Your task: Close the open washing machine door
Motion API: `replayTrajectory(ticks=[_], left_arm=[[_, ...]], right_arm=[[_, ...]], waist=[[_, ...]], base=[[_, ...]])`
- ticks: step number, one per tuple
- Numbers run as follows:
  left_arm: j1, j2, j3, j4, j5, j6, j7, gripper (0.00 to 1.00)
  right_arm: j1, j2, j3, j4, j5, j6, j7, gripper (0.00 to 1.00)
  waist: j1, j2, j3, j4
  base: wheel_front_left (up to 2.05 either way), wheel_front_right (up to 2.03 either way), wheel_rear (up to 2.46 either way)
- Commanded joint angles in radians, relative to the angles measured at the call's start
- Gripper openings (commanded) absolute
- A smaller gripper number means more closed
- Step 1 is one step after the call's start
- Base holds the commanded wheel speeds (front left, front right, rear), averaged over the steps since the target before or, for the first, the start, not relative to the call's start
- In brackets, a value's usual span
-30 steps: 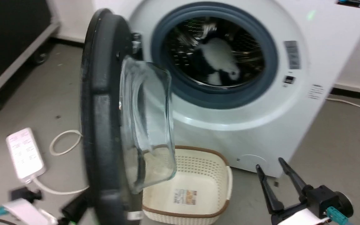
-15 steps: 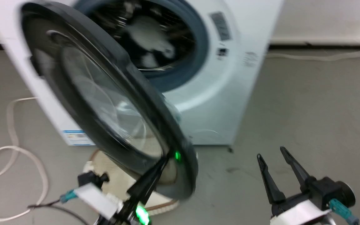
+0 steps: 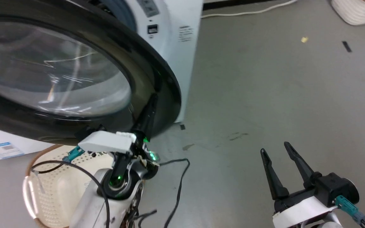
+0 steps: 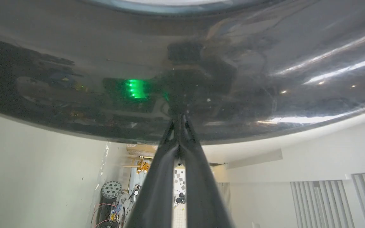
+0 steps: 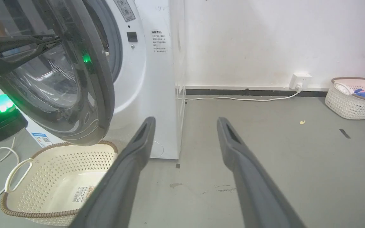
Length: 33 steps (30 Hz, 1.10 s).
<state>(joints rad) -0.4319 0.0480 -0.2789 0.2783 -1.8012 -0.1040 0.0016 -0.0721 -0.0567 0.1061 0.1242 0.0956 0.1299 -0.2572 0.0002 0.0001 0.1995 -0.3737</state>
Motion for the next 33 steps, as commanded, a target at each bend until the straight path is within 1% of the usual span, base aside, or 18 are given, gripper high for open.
replayTrajectory(ticks=[1, 7, 9, 12, 14, 15, 17, 19, 21, 22, 24, 25, 26, 29, 30, 31, 32, 33], left_arm=[[-0.025, 0.002, -0.008, 0.038, -0.014, -0.014, -0.036, 0.0], [-0.018, 0.002, -0.038, 0.079, -0.023, -0.026, -0.071, 0.0], [0.008, 0.007, -0.049, 0.058, 0.02, -0.026, -0.069, 0.0], [0.074, 0.045, -0.086, 0.0, 0.131, -0.026, -0.082, 0.0], [0.129, 0.088, -0.12, -0.043, 0.239, -0.026, -0.126, 0.84], [0.158, 0.111, -0.138, -0.061, 0.292, -0.026, -0.155, 1.0], [0.213, 0.161, -0.165, -0.087, 0.403, -0.026, -0.214, 1.0], [0.257, 0.221, -0.185, -0.093, 0.543, -0.026, -0.247, 1.0], [0.296, 0.259, -0.162, -0.079, 0.69, -0.02, -0.261, 1.0], [0.311, 0.268, -0.121, -0.082, 0.775, -0.006, -0.262, 1.0], [0.348, 0.272, -0.041, -0.114, 0.964, 0.027, -0.263, 1.0], [0.348, 0.272, -0.041, -0.114, 0.964, 0.027, -0.263, 1.0], [0.393, 0.261, 0.018, -0.165, 1.13, 0.045, -0.263, 1.0], [0.456, 0.243, 0.072, -0.242, 1.343, 0.065, -0.263, 1.0], [0.456, 0.243, 0.072, -0.242, 1.343, 0.065, -0.263, 1.0], [0.49, 0.236, 0.085, -0.287, 1.485, 0.1, -0.263, 1.0], [0.506, 0.233, 0.084, -0.306, 1.549, 0.118, -0.263, 1.0], [0.506, 0.233, 0.084, -0.306, 1.549, 0.118, -0.263, 1.0]], right_arm=[[-0.011, 0.005, 0.003, 0.003, 0.004, 0.001, -0.005, 1.0], [0.005, 0.006, -0.014, 0.002, -0.002, 0.001, -0.005, 1.0], [0.019, 0.006, -0.017, 0.0, -0.006, 0.001, -0.005, 1.0], [0.047, 0.006, -0.023, -0.006, -0.013, 0.001, -0.005, 1.0], [0.069, 0.005, -0.031, -0.013, -0.018, 0.001, -0.005, 1.0], [0.08, 0.003, -0.036, -0.016, -0.019, 0.001, -0.005, 1.0], [0.102, -0.001, -0.046, -0.025, -0.021, 0.001, -0.005, 1.0], [0.119, -0.006, -0.054, -0.037, -0.022, 0.001, -0.005, 1.0], [0.133, -0.009, -0.061, -0.049, -0.025, 0.001, -0.005, 1.0], [0.139, -0.01, -0.065, -0.054, -0.026, 0.001, -0.005, 1.0], [0.149, -0.014, -0.069, -0.064, -0.027, 0.001, -0.005, 1.0], [0.149, -0.014, -0.069, -0.064, -0.027, 0.001, -0.005, 1.0], [0.157, -0.016, -0.071, -0.071, -0.028, 0.001, -0.005, 1.0], [0.171, -0.015, -0.071, -0.078, -0.029, 0.001, -0.005, 1.0], [0.171, -0.015, -0.071, -0.078, -0.029, 0.001, -0.005, 1.0], [0.179, -0.014, -0.066, -0.078, -0.029, 0.001, -0.005, 1.0], [0.182, -0.013, -0.062, -0.078, -0.029, 0.001, -0.005, 1.0], [0.182, -0.013, -0.062, -0.078, -0.029, 0.001, -0.005, 1.0]], waist=[[-0.0002, -0.0001, -0.001, -0.015], [-0.0002, -0.0001, -0.052, 0.026], [-0.0002, -0.0001, -0.078, 0.051], [-0.0002, -0.0001, -0.119, 0.091], [-0.0002, -0.0001, -0.148, 0.122], [-0.0002, -0.0001, -0.162, 0.139], [-0.0002, -0.0001, -0.183, 0.173], [-0.0002, -0.0001, -0.197, 0.207], [-0.0002, -0.0001, -0.207, 0.238], [-0.0002, -0.0001, -0.211, 0.254], [-0.0002, -0.0001, -0.219, 0.282], [-0.0002, -0.0001, -0.219, 0.282], [-0.0002, -0.0001, -0.225, 0.306], [-0.0002, -0.0001, -0.232, 0.338], [-0.0002, -0.0001, -0.232, 0.338], [-0.0002, -0.0001, -0.236, 0.353], [-0.0002, -0.0001, -0.237, 0.358], [-0.0002, -0.0001, -0.237, 0.358]], base=[[0.0, 0.0, 0.0], [0.0, 0.0, 0.0], [0.0, 0.0, 0.0], [0.0, 0.0, 0.0], [0.0, 0.0, 0.0], [0.0, 0.0, 0.0], [0.0, 0.0, 0.0], [0.0, 0.0, 0.0], [0.0, 0.0, 0.0], [0.0, 0.0, 0.0], [0.0, 0.0, 0.0], [0.0, 0.0, 0.0], [0.0, 0.0, 0.0], [0.0, 0.0, 0.0], [0.0, 0.0, 0.0], [0.0, 0.0, 0.0], [0.0, 0.0, 0.0], [0.0, 0.0, 0.0]])
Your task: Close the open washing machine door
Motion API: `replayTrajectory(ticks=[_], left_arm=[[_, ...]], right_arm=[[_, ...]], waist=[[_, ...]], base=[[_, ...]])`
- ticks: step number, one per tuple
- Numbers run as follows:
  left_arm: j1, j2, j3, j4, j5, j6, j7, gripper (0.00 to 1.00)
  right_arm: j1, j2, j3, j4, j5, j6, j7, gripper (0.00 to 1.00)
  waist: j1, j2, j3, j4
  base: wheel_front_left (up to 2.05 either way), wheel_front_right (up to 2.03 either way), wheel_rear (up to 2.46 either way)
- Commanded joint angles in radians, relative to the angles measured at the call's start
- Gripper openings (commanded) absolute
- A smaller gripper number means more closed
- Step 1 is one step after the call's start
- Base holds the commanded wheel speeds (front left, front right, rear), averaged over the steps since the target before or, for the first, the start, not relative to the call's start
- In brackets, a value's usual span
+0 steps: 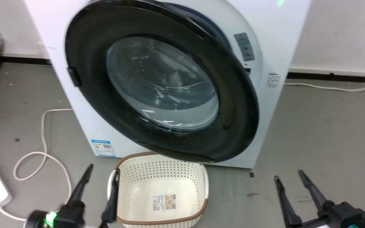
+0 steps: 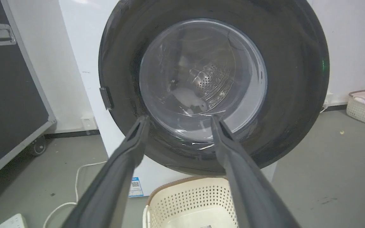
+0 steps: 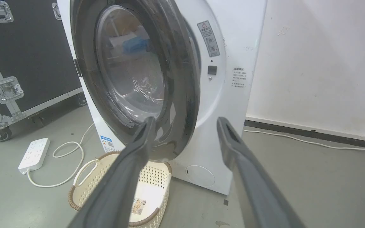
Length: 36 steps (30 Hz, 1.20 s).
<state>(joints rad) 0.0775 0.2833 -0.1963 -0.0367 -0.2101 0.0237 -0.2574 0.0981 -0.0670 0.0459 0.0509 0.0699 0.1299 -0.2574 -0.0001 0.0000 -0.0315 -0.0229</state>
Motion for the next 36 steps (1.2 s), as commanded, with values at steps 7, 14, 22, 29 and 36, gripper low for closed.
replayTrajectory(ticks=[7, 14, 22, 29, 36], left_arm=[[0.087, -0.073, 0.006, -0.024, 0.089, 0.044, -0.004, 1.0], [0.089, -0.111, 0.038, 0.022, 0.075, 0.029, -0.004, 1.0], [0.05, -0.135, 0.032, 0.071, 0.09, -0.002, -0.004, 1.0], [-0.032, -0.183, 0.015, 0.08, 0.117, -0.003, -0.004, 1.0], [-0.087, -0.21, 0.001, 0.075, 0.122, 0.0, -0.004, 1.0]], right_arm=[[0.018, 0.003, 0.019, 0.002, -0.001, 0.001, -0.004, 1.0], [-0.002, -0.004, 0.071, 0.012, 0.019, 0.001, -0.002, 0.0], [-0.217, -0.133, 0.203, 0.054, 0.075, 0.001, 0.093, 0.0], [-0.511, -0.372, 0.319, 0.173, 0.294, 0.001, 0.172, 0.0], [-0.706, -0.503, 0.326, 0.302, 0.419, 0.001, 0.198, 0.0]], waist=[[0.0001, 0.0, -0.012, 0.029], [0.0001, 0.0, 0.003, 0.084], [0.0001, 0.0, 0.104, 0.169], [0.0001, 0.0, 0.228, 0.239], [0.0001, 0.0, 0.308, 0.273]], base=[[0.0, 0.0, 0.0], [0.0, 0.0, 0.0], [0.0, 0.0, 0.0], [0.0, 0.0, 0.0], [0.0, 0.0, 0.0]])
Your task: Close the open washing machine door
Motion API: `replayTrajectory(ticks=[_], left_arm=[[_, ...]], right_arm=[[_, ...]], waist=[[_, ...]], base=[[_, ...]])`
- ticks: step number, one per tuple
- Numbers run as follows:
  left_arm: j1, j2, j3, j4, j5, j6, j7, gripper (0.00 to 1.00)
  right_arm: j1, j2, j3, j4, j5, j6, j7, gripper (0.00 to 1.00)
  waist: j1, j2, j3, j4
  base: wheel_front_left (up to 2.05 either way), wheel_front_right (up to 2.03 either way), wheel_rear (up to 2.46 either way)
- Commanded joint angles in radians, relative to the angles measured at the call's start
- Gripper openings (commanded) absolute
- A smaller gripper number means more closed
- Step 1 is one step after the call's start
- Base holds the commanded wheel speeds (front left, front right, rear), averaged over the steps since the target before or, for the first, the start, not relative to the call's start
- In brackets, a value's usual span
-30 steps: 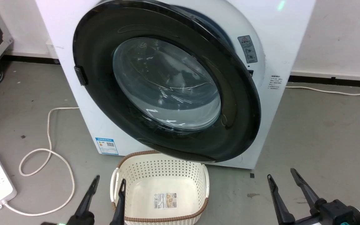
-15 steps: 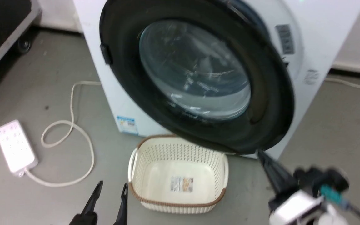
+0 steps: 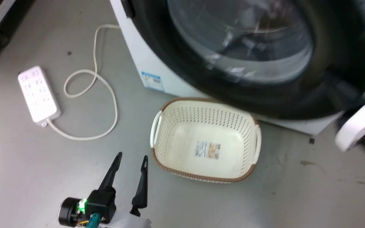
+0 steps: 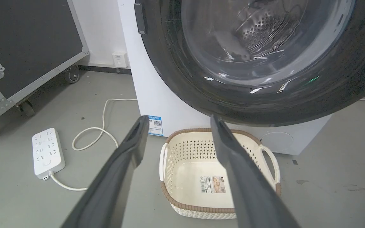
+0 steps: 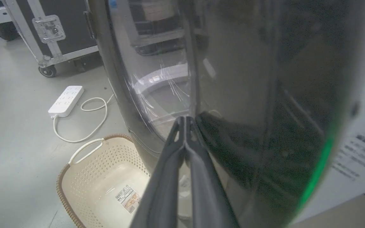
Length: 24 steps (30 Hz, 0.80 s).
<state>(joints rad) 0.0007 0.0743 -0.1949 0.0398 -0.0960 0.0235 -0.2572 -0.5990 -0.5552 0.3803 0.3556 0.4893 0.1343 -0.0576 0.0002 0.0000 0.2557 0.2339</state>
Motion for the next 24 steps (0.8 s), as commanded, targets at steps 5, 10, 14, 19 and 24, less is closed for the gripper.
replayTrajectory(ticks=[5, 10, 14, 19, 24], left_arm=[[-0.036, -0.012, -0.009, 0.001, 0.007, 0.007, -0.005, 1.0], [-0.049, -0.017, -0.01, 0.008, 0.007, 0.01, -0.005, 1.0], [-0.045, -0.019, -0.008, 0.015, 0.008, 0.01, -0.005, 1.0], [-0.025, -0.02, 0.006, 0.026, 0.011, 0.005, -0.005, 1.0], [0.002, -0.014, 0.024, 0.039, 0.011, -0.011, -0.005, 1.0]], right_arm=[[-0.125, -0.041, -0.076, 0.123, 0.015, -0.004, -0.001, 0.0], [-0.205, -0.016, -0.143, 0.233, -0.006, -0.004, -0.014, 0.0], [-0.218, 0.015, -0.146, 0.284, -0.018, -0.004, -0.039, 0.0], [-0.164, 0.068, -0.127, 0.319, -0.006, -0.004, -0.095, 0.81], [-0.039, 0.112, -0.094, 0.289, -0.008, -0.004, -0.159, 1.0]], waist=[[-0.0002, 0.0, 0.055, 0.032], [-0.0002, 0.0, 0.059, 0.036], [-0.0002, 0.0, 0.034, 0.027], [-0.0002, 0.0, -0.039, -0.007], [-0.0002, 0.0, -0.135, -0.065]], base=[[0.0, 0.0, 0.0], [0.0, 0.0, 0.0], [0.0, 0.0, 0.0], [0.0, 0.0, 0.0], [0.0, 0.0, 0.0]])
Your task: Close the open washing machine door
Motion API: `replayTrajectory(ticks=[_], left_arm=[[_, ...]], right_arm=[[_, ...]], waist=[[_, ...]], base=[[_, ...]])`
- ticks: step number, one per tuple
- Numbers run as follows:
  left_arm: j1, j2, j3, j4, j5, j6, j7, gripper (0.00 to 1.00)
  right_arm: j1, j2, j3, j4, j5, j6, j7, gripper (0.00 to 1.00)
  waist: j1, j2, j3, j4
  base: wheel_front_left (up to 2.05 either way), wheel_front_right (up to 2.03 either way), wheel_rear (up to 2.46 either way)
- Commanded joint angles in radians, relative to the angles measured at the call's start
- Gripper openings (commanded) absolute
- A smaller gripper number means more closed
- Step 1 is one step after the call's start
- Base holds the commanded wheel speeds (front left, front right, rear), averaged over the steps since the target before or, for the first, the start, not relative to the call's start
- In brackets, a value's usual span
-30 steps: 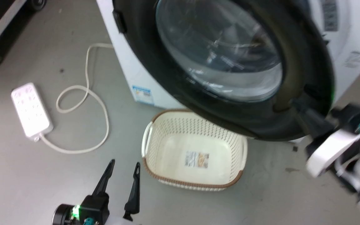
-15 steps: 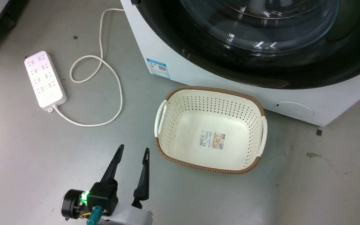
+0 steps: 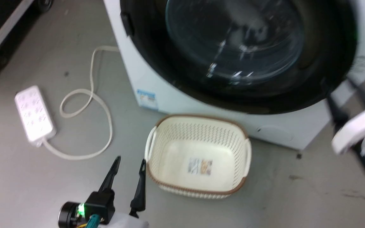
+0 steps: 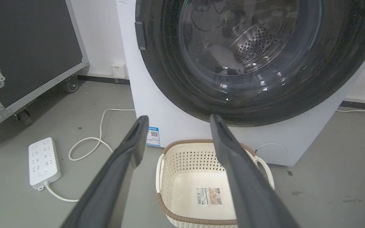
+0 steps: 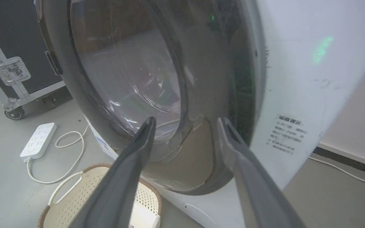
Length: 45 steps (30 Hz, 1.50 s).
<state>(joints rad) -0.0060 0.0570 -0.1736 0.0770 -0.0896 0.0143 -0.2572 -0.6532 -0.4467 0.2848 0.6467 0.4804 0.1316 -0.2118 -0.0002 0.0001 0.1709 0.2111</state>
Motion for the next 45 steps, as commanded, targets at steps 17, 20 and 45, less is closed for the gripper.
replayTrajectory(ticks=[17, 20, 45], left_arm=[[0.069, 0.017, 0.054, 0.042, -0.009, -0.05, -0.005, 1.0], [0.067, 0.016, 0.057, 0.048, -0.007, -0.056, -0.005, 1.0], [0.056, 0.011, 0.072, 0.041, 0.002, -0.056, 0.032, 0.0]], right_arm=[[0.681, 0.326, -0.343, -0.55, -0.345, -0.001, -0.049, 1.0], [0.736, 0.371, -0.368, -0.597, -0.383, -0.001, -0.05, 1.0], [0.74, 0.389, -0.347, -0.625, -0.419, 0.0, -0.014, 0.0]], waist=[[0.0002, -0.0001, -0.199, -0.214], [0.0002, -0.0001, -0.201, -0.228], [0.0002, -0.0001, -0.199, -0.238]], base=[[0.0, 0.0, 0.0], [0.0, 0.0, 0.0], [0.0, 0.0, 0.0]])
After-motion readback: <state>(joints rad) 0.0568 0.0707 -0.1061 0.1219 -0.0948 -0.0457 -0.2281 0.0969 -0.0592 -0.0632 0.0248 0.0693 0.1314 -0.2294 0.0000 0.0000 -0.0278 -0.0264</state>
